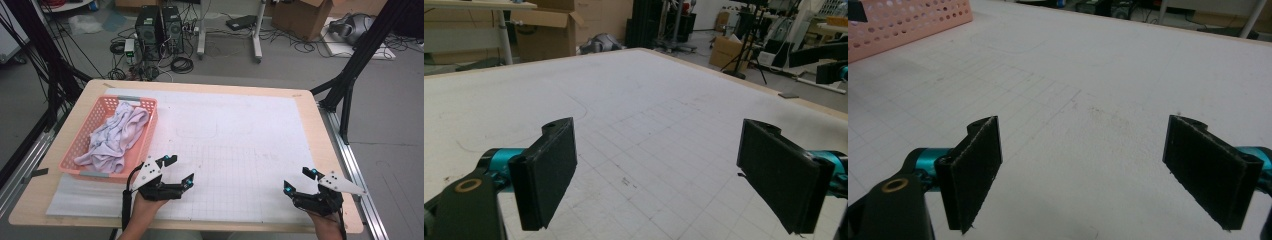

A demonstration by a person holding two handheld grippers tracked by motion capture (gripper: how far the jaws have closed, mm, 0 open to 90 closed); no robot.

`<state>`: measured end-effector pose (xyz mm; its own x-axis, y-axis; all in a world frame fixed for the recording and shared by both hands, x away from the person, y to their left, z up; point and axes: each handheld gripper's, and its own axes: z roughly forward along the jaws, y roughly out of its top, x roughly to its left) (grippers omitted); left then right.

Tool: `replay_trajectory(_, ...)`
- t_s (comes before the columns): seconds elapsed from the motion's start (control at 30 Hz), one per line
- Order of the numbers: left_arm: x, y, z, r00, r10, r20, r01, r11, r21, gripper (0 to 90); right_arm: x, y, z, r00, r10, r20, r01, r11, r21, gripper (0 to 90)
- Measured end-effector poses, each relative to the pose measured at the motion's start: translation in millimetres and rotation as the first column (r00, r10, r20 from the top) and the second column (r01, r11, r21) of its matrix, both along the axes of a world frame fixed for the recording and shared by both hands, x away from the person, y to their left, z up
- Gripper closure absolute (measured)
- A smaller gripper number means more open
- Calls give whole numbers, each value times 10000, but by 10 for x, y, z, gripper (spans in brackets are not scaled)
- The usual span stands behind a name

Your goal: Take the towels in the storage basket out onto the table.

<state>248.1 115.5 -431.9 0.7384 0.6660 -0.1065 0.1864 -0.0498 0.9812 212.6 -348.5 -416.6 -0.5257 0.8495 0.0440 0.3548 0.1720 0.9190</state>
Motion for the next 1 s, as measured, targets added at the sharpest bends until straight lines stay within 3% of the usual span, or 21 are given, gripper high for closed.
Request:
replay_trajectory(0.27, 32, -27, -19, 9999, -92, -98, 92, 10000, -15, 165, 4, -74, -22, 9998, -192, -31, 193, 9996, 185, 145)
replay_trajectory(0.6, -21, 30, 59, 9999, 8, 143, -7, 10000, -65, 166, -39, -42, 2, 9999, -142, -95, 145, 9994, 326, 145)
replay_trajectory(0.9, -38, 161, 179, 9998, 137, 165, -130, 9991, -408, 166, -58, -20, 3, 9999, -55, -94, 58, 9996, 261, 146)
replay_trajectory(1.0, -22, 251, 247, 9999, -120, 61, 124, 9978, -647, 170, -70, -25, 8, 10000, -53, -37, 54, 9996, 284, 145)
